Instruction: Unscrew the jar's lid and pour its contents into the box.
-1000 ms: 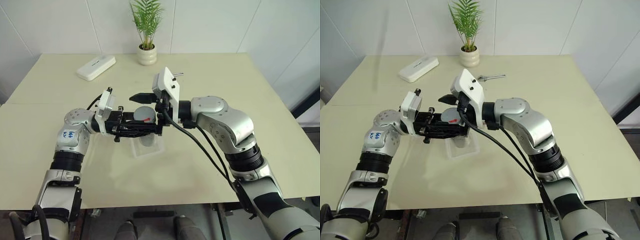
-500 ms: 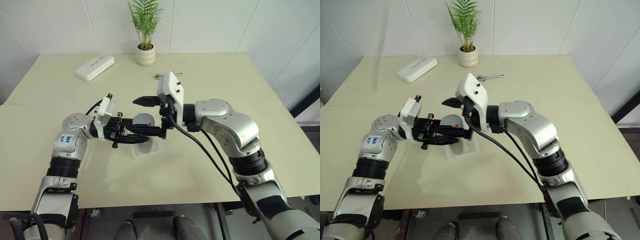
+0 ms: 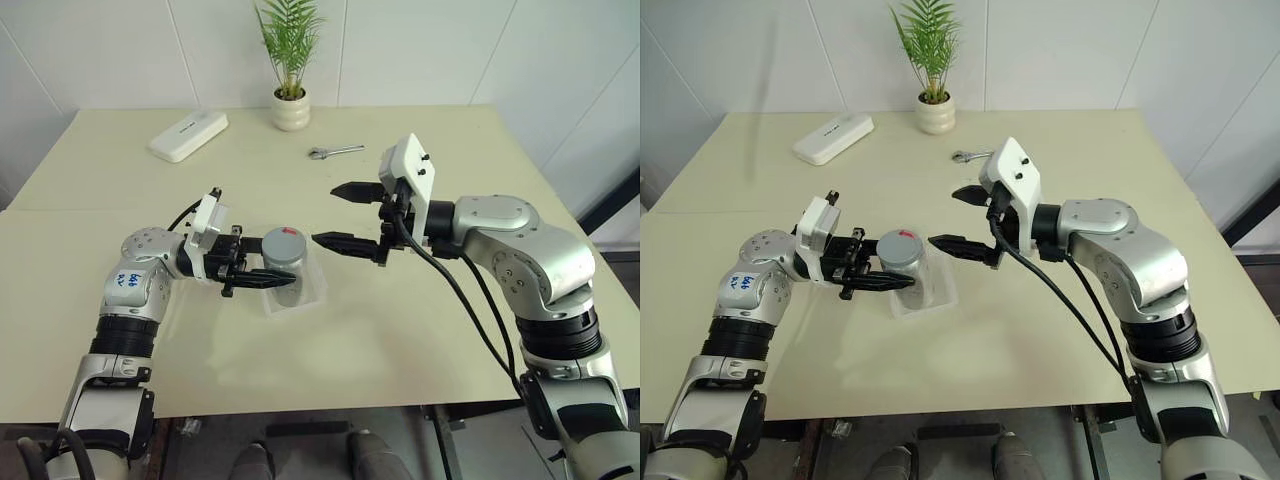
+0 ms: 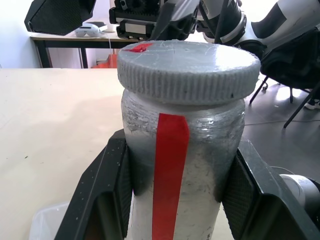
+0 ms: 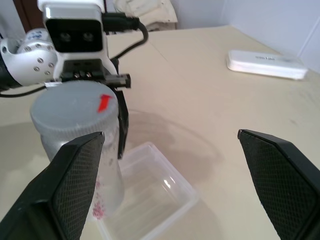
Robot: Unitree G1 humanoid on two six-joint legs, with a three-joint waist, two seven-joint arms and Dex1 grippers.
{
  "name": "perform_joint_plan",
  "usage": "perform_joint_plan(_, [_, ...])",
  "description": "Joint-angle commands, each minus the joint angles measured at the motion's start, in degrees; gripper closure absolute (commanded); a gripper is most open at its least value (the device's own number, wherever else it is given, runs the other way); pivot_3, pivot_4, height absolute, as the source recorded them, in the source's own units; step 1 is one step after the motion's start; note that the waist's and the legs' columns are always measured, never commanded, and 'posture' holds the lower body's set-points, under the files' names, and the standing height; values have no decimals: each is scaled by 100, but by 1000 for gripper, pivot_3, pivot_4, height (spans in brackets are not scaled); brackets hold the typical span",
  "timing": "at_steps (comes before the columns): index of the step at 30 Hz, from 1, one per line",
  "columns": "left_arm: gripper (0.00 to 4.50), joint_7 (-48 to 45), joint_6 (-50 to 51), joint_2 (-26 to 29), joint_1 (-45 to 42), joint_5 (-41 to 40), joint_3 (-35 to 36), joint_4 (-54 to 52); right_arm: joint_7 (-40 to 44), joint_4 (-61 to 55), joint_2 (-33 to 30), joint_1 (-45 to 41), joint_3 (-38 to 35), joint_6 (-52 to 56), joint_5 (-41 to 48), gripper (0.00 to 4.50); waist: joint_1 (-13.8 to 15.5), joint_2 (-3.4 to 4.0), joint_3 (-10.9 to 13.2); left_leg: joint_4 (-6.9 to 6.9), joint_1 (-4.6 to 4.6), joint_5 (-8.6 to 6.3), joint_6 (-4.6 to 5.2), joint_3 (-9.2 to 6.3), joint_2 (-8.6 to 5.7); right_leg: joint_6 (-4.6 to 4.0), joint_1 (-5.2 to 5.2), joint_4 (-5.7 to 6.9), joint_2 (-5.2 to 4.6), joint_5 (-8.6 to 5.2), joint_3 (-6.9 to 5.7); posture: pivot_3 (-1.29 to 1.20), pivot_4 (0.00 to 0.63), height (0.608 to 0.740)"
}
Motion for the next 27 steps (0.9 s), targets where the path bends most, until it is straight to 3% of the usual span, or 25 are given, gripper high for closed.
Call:
perform_joint_plan(1, [2542, -257, -80, 72, -188, -96, 89, -6, -41, -266, -91, -100, -213, 16, 81, 14, 5, 0, 0, 0, 0, 0, 0, 0, 0, 0, 0, 0, 0, 0, 0, 0, 150, 740])
perform_joint_plan(11, [2542, -286, -197, 26, -383, -49, 58, 258, -521, -278, 568, -563, -300, 202, 407, 14, -2, 1, 1, -1, 0, 0, 0, 0, 0, 0, 0, 0, 1, 0, 0, 0, 150, 740])
perform_joint_plan(27, [2542, -308, -347, -50, -567, -28, 22, 539, -253, 436, 1516, -630, 572, -416, 18, 14, -1, 3, 1, 2, 0, 1, -1, -1, 0, 0, 0, 5, 1, 0, -1, 0, 150, 740])
